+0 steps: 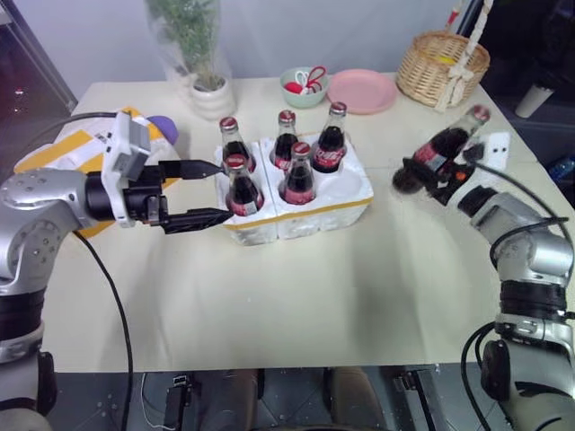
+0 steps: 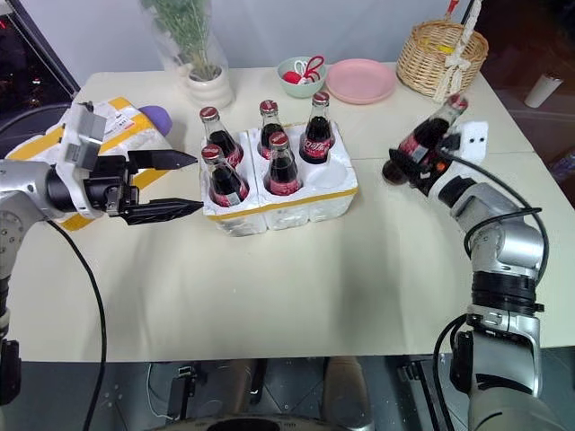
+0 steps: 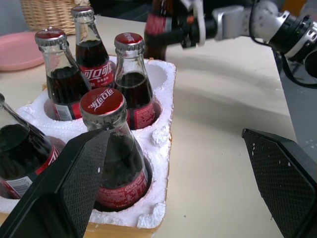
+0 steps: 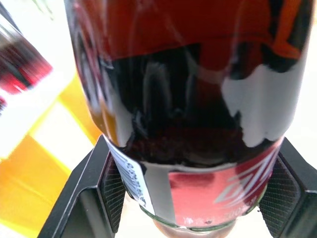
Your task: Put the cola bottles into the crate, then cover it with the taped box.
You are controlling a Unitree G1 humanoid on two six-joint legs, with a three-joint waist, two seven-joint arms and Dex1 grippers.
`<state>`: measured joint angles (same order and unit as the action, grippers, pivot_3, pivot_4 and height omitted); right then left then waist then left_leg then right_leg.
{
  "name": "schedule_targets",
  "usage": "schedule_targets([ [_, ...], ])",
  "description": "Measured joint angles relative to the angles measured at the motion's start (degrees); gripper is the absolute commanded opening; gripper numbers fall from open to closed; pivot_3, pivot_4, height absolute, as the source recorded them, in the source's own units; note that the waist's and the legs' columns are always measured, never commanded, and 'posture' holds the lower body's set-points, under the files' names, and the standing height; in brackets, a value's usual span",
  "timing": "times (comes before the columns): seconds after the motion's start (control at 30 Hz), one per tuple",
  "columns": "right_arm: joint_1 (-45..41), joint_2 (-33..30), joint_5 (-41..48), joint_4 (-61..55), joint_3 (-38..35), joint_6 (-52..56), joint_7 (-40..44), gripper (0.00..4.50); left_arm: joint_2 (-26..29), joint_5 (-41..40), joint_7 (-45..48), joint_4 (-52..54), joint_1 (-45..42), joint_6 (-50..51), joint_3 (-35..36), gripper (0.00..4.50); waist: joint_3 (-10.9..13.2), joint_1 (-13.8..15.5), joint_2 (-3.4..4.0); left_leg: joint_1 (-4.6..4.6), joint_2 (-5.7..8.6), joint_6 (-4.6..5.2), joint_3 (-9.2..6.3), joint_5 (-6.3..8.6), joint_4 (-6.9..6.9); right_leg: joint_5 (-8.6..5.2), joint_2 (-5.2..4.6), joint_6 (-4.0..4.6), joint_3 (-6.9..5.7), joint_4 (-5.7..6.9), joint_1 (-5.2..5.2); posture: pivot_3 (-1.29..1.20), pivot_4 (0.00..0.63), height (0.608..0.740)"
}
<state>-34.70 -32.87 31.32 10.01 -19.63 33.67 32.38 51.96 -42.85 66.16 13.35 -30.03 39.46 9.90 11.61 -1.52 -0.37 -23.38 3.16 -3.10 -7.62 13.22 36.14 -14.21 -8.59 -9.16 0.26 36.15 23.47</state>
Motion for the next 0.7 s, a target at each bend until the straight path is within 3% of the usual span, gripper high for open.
schedule_targets([
  [0.17,-6.9,0.9,9.4,-8.3,-0.9,7.6,0.1,2.80,-0.2,0.0,-0.2,0.0,0.0,0.0,0.0,4.50,0.0,-0.9,0.00,0.00,0.00,0.00,-0.02,0.00,-0.05,-0.01,0.00,0.00,0.00,-0.01,0.01,0.00,0.150,0.737],
  [0.3,-8.4,2.0,11.4,-12.0,2.4,10.8,0.1,2.80,-0.2,0.0,-0.2,0.0,0.0,0.0,0.0,4.50,0.0,-1.0,0.00,0.00,0.00,0.00,-0.02,0.00,-0.03,0.00,0.00,0.00,0.00,-0.01,0.00,0.00,0.150,0.737],
  [0.53,-4.7,1.3,6.3,-14.6,16.1,10.8,5.7,2.80,-0.2,0.0,-0.3,0.0,0.6,0.0,0.2,4.50,0.0,-0.8,-0.01,-0.04,0.02,0.00,-0.02,0.00,-0.01,-0.01,-0.01,0.00,0.00,-0.02,0.02,0.00,0.150,0.737],
  [0.7,-4.5,0.0,-2.5,-13.6,22.1,4.8,7.5,2.80,-0.2,0.0,-0.6,0.2,1.1,-0.1,0.6,4.50,0.0,-1.0,-0.04,0.00,0.00,0.00,-0.01,0.00,-0.01,0.00,0.01,0.00,0.00,0.01,0.03,0.00,0.150,0.737],
])
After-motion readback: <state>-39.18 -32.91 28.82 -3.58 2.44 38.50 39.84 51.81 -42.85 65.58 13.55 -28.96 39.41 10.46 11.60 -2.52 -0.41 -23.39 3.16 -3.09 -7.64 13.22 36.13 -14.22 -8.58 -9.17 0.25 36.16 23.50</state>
